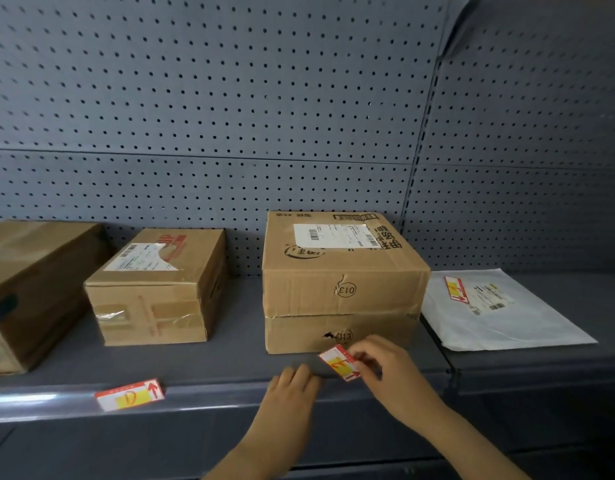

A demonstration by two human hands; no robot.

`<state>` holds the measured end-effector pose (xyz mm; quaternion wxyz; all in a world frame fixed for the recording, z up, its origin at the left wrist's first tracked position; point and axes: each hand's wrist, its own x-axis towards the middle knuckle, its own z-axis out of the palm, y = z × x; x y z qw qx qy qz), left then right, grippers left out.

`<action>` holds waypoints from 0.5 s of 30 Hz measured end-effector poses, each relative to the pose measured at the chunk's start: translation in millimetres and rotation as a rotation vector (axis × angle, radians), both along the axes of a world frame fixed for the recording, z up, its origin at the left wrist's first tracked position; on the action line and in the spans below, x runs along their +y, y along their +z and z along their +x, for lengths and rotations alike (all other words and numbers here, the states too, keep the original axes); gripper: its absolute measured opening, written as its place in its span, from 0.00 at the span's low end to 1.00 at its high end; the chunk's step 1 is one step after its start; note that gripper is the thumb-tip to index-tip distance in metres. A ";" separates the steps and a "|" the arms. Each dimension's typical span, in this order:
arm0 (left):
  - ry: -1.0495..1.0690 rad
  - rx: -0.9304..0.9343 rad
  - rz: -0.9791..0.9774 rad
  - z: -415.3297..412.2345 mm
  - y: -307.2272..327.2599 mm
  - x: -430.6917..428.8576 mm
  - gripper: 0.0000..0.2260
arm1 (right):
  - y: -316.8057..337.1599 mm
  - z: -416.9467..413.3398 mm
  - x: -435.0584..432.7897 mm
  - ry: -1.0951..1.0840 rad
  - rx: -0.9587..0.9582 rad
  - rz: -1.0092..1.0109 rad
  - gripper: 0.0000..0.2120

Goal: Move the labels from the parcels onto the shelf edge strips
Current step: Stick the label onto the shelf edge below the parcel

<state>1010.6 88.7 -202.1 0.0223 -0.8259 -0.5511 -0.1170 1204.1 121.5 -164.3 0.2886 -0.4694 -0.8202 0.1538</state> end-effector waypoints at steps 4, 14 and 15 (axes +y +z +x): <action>0.017 -0.008 -0.027 1.4 3.4 -3.9 0.21 | -4.9 -1.1 1.0 -0.022 -0.047 0.031 0.07; 0.052 0.087 -0.073 2.7 10.3 -14.7 0.25 | -15.2 -6.8 0.0 0.031 -0.255 0.194 0.08; 0.056 0.073 -0.045 2.2 8.6 -15.8 0.24 | -15.9 -7.6 -0.1 0.046 -0.284 0.211 0.10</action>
